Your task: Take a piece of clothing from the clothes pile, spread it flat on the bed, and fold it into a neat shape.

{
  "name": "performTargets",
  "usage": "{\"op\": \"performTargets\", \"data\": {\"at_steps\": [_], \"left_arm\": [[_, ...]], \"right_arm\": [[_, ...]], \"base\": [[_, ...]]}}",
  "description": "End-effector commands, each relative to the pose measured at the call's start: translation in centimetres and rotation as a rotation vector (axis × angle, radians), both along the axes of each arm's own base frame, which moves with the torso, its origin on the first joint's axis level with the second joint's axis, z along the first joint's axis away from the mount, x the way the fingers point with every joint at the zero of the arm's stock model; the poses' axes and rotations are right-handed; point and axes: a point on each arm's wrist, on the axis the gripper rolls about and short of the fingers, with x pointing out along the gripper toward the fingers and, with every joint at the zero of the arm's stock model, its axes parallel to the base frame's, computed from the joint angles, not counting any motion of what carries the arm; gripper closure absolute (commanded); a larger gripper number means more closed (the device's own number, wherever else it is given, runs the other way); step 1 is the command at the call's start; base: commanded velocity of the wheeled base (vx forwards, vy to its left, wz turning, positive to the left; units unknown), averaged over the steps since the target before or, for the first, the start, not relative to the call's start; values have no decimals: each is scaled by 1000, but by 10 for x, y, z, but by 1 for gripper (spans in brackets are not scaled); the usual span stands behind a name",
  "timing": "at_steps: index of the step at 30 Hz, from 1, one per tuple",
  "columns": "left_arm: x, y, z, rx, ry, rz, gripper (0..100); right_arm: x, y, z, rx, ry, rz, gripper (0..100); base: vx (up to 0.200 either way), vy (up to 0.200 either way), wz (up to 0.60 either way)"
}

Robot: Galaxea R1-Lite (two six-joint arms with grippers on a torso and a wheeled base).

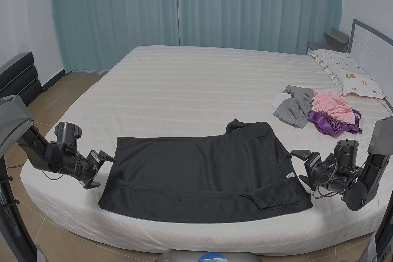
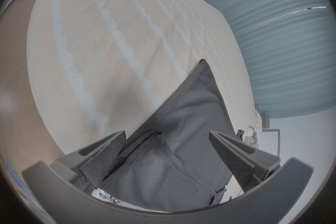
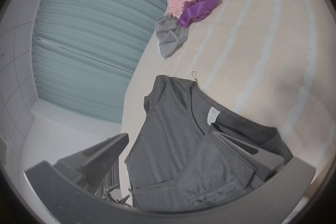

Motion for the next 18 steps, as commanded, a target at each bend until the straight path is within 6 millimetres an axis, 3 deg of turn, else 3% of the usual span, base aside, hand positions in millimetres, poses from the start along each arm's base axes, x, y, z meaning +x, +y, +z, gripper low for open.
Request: {"op": "performTargets", "data": {"at_steps": [1,3,9,18], "left_arm": [[0,0,0,-1,0,0,0],[0,0,0,-1,0,0,0],[-3,-1,5,2,-5,-1,0],[-3,-1,7,2,-16,-3,0]], "right_arm": [[0,-2,3,1,-9,-5,0],[-1,-2,2,1,-8,-7,0],[-1,-2,3,1,-9,-5,0],[-2,-2,0,-5,5,-3,0]], "base": [[0,0,0],[0,0,0],[200,0,0],[0,0,0]]}}
